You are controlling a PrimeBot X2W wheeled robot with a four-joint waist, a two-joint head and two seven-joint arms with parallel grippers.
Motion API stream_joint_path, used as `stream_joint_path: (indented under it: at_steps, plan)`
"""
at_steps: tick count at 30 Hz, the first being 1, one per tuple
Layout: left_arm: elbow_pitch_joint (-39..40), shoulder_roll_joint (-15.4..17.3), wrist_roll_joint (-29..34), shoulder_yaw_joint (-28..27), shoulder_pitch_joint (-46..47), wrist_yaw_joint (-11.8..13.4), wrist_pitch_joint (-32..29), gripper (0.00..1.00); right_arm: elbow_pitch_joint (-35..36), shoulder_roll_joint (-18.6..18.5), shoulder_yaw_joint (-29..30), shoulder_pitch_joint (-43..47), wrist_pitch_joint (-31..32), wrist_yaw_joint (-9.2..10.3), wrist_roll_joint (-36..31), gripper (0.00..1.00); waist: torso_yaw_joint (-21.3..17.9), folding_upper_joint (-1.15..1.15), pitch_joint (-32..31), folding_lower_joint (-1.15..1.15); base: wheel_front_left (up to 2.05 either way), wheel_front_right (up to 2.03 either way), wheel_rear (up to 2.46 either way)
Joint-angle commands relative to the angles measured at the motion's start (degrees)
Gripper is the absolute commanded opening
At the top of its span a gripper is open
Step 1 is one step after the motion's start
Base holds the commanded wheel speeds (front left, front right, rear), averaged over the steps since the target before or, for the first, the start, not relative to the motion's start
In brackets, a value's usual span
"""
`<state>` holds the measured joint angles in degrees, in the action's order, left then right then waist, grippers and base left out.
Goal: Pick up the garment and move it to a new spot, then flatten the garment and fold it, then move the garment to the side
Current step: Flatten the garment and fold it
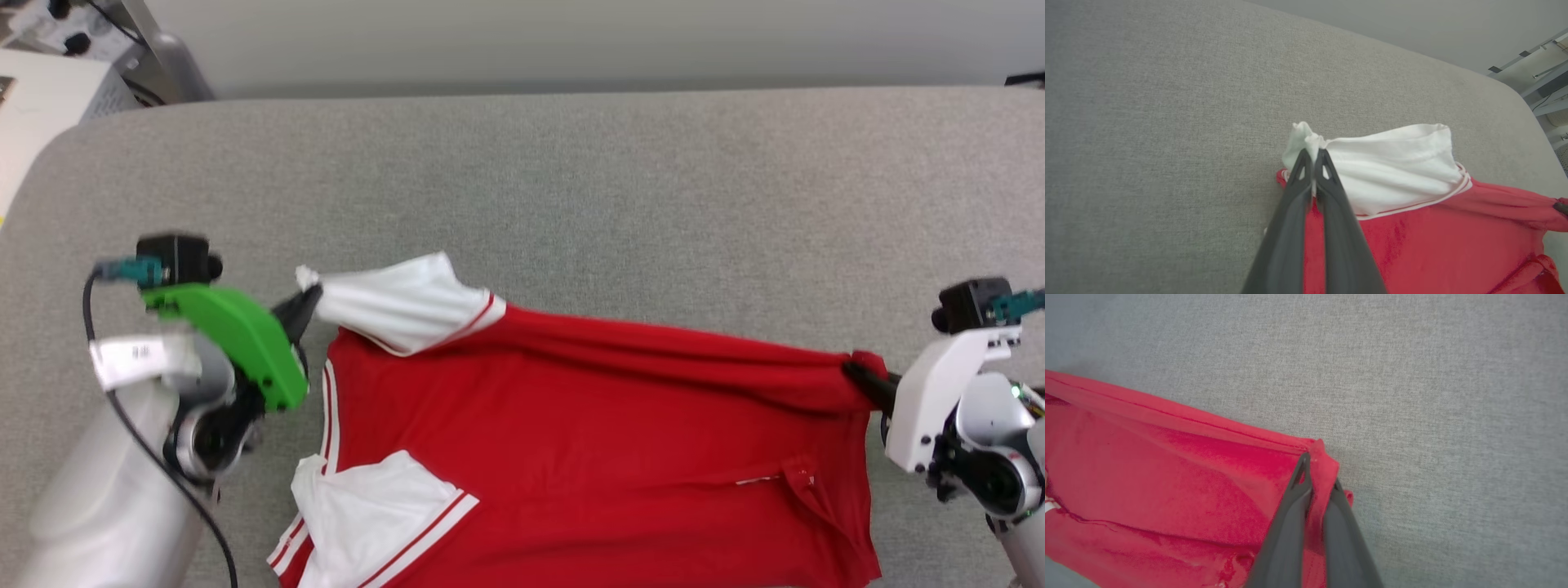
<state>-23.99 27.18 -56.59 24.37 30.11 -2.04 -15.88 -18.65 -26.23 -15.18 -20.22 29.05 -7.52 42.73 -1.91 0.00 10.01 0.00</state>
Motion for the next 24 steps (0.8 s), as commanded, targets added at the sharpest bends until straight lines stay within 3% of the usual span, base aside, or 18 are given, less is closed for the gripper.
stream_joint_path:
  at_steps: [1,14,23,24]
  plan:
    - [1.60,0.94,-0.71,-0.76,-3.21,1.03,0.93,0.00,0.86,0.09,0.96,1.73,0.14,0.03,-0.92,0.00,0.67,0.00,-2.77,0.00,0.00,0.00,0.00]
    - [18.61,3.30,-4.10,-2.98,-28.48,10.07,3.94,0.00,7.17,4.37,5.96,15.23,-3.09,0.03,-6.80,0.00,1.38,0.00,-5.47,0.00,0.00,0.00,0.00]
    - [17.42,1.04,-6.06,-0.71,-33.59,10.40,2.66,0.00,5.10,7.50,9.36,20.18,-7.68,0.03,-9.02,0.00,1.65,0.00,-5.39,0.00,0.00,0.00,0.00]
    - [16.51,0.47,-5.88,-0.31,-33.37,10.00,3.02,0.00,4.79,8.06,9.56,20.47,-8.35,0.03,-9.05,0.05,1.54,0.00,-5.36,0.00,0.00,0.00,0.00]
